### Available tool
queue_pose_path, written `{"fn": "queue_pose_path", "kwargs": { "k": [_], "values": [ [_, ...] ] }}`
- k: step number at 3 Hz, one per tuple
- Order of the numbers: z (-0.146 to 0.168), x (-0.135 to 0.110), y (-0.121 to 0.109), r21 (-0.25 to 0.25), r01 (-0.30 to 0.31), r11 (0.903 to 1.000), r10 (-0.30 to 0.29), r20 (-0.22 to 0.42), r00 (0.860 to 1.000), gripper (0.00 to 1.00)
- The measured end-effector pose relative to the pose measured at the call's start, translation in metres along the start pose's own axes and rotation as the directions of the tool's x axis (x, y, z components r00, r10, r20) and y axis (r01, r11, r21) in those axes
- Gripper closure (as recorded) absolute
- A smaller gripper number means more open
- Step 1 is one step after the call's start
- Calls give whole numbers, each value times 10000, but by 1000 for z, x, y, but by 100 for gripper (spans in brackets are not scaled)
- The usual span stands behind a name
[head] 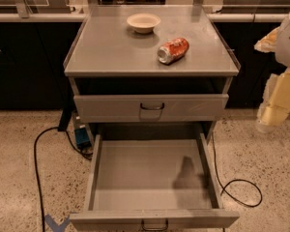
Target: Place coke can into middle drawer
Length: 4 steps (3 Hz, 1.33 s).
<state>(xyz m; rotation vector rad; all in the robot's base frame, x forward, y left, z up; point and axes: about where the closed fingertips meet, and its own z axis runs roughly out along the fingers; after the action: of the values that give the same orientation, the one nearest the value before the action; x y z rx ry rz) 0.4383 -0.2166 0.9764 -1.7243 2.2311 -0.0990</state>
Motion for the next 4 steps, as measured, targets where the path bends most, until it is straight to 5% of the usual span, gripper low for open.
{"fn": "queue_pose_path", "kwargs": {
  "k": [1, 2, 4],
  "values": [
    [0, -1, -1, 19, 15, 10000, -15, 16, 10000, 0],
    [5, -25, -26, 278, 589, 9979, -591, 87, 9982, 0],
    [26, -101, -119, 765, 1588, 9843, -1613, 276, 9865, 0]
  ]
}}
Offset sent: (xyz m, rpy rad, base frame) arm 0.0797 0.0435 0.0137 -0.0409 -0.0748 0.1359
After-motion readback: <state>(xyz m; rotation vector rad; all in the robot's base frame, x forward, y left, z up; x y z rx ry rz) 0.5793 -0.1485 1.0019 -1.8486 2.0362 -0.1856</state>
